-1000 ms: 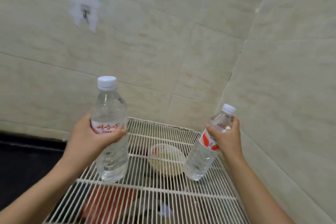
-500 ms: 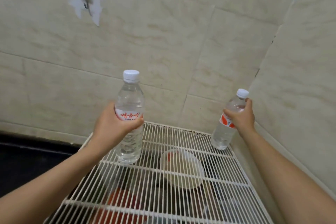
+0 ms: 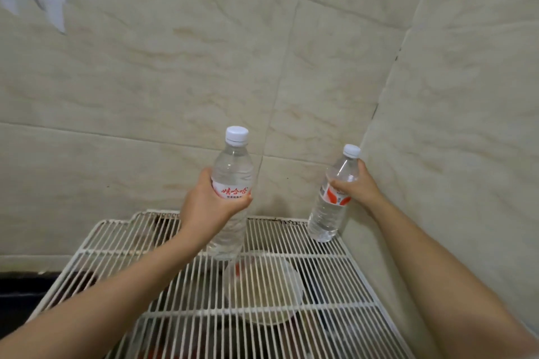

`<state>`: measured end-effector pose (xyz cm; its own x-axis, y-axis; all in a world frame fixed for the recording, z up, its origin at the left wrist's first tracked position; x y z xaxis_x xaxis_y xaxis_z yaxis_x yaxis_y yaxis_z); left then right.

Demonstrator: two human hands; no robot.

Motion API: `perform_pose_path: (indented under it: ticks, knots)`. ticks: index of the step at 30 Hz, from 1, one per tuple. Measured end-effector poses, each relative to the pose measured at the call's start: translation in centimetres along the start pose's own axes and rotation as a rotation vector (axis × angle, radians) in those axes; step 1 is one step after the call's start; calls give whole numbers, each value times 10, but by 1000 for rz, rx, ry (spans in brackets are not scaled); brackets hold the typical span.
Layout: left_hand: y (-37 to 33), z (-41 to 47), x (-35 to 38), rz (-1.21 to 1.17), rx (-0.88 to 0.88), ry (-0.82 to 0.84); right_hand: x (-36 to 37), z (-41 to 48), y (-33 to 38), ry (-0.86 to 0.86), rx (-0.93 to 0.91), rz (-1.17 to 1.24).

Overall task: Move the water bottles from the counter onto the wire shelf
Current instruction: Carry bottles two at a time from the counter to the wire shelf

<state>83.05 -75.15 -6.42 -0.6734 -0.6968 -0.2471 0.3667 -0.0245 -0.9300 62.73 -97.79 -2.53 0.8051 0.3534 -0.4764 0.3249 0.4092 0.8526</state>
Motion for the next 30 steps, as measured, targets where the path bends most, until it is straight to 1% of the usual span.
perform_pose_path:
  ticks: [3,4,6,9,12,14,18,23,26,28,30]
  knots:
    - [-12,14,48,-21,8,50,-2,-7,5,17,-6,-25]
    - [-16,18,63,-23,7,62,-2,-11,3,0,-6,-21]
    - [-19,26,94,-38,3,102,0,-25,-9,-93,37,12]
    - [-16,35,128,-48,-14,133,6,-67,-30,-236,169,74]
    - [-15,42,146,-37,-47,102,18,-108,-40,-276,192,170]
    - [-16,46,154,-8,-44,112,27,-127,-45,-266,196,173]
    - [-13,52,159,13,-40,172,38,-138,-53,-224,223,66]
    - [-9,53,155,-80,-56,302,46,-142,-63,-179,224,-15]
    - [3,44,142,51,-109,352,52,-142,-72,-126,238,-129]
    - [13,36,126,132,-140,373,58,-140,-77,-57,231,-263]
    - [22,27,104,194,-161,375,66,-138,-78,39,184,-423]
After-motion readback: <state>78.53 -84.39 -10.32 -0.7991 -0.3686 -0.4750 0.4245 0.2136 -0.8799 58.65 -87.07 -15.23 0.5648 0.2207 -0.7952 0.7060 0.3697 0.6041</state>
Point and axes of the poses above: each hand's wrist, its own z-axis towards the middle knuckle, its own x-axis out of the palm, y = z × x, the point moved 5 cm from there along z, towards the middle knuckle, and after that the axes turned 8 degrees about y, right-handed, at the moved point
